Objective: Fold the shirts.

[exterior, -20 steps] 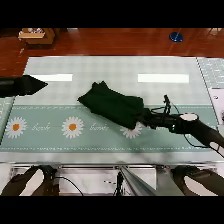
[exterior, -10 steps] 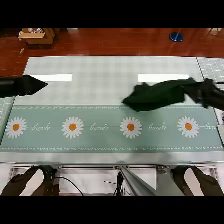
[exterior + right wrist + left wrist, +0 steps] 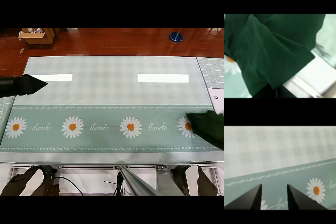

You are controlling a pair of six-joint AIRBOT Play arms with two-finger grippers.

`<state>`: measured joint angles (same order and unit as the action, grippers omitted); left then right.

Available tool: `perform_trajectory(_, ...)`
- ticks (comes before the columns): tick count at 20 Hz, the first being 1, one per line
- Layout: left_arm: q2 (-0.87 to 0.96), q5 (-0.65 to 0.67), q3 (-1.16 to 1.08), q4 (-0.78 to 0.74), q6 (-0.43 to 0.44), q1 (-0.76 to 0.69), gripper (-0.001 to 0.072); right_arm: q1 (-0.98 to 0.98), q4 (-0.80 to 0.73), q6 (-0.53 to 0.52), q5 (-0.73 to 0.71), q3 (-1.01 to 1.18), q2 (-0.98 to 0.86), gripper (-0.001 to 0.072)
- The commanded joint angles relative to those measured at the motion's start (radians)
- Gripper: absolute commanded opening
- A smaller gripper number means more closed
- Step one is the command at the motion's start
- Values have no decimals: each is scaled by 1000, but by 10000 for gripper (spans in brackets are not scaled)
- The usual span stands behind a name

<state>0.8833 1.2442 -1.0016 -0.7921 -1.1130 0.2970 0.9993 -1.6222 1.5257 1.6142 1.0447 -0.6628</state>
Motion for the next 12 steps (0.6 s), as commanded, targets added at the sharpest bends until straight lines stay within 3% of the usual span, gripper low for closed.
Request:
perform_trajectory(1,1,-32,0,2,1,1,407,39,-311,27,87,5,3,18)
perform_trajectory(7,1,-211,0,-6,2,4,407,39,-475,19,195,-155,43,19)
perform_trajectory(11,1,-320,0,-78,1,4,406,39,-606,11,200,-345,154,20)
perform_trajectory(12,3,-326,0,-100,1,4,406,39,-610,11,189,-396,182,49)
